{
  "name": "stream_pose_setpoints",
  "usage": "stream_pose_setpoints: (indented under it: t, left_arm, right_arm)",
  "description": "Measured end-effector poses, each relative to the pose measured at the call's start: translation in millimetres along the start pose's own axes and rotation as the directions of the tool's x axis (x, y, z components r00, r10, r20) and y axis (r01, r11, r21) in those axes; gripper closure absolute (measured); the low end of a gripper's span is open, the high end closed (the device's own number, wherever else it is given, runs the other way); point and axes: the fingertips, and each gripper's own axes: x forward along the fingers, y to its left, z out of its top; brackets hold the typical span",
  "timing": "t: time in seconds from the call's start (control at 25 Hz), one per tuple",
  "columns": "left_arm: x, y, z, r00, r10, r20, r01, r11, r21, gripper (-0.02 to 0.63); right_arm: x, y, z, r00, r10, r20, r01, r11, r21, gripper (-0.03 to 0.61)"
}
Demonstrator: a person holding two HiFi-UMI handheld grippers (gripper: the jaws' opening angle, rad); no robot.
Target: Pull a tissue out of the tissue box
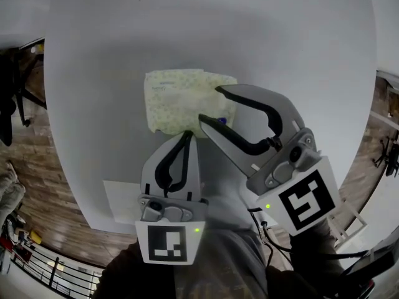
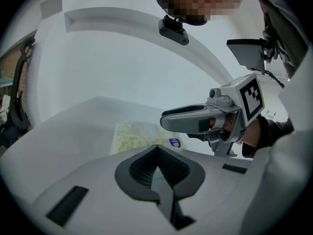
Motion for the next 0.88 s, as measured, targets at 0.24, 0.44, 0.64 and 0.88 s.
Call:
stream_pose_setpoints:
  t: [0.24,0.44,0.64,0.88]
  left_arm:
    - [4,4,-4,1.0,0.001,-0.007,-0.001,1.0,-0.001,0.612]
    - [4,8,-11,1.0,0.008,-0.013,-0.008,1.0,-0.009,0.612]
    - [5,11,-13,1.0,0.002,-0.007,-0.002,1.0,-0.01,0.612]
    - [6,14,-10,1.0,0.001,-0.002,-0.001,1.0,-0.012,0.612]
  right_arm:
    - [20,8,-14,0.993,0.051,-0.109,-0.057,0.997,-0.053,0.434]
    - [27,14,-28,0.976,0.065,-0.205,-0.087,0.992,-0.096,0.47]
    - [29,14,-30,0.971,0.034,-0.235,-0.069,0.988,-0.139,0.574]
    - [16,21,-8,0.974,0.029,-0.223,-0.063,0.988,-0.144,0.575]
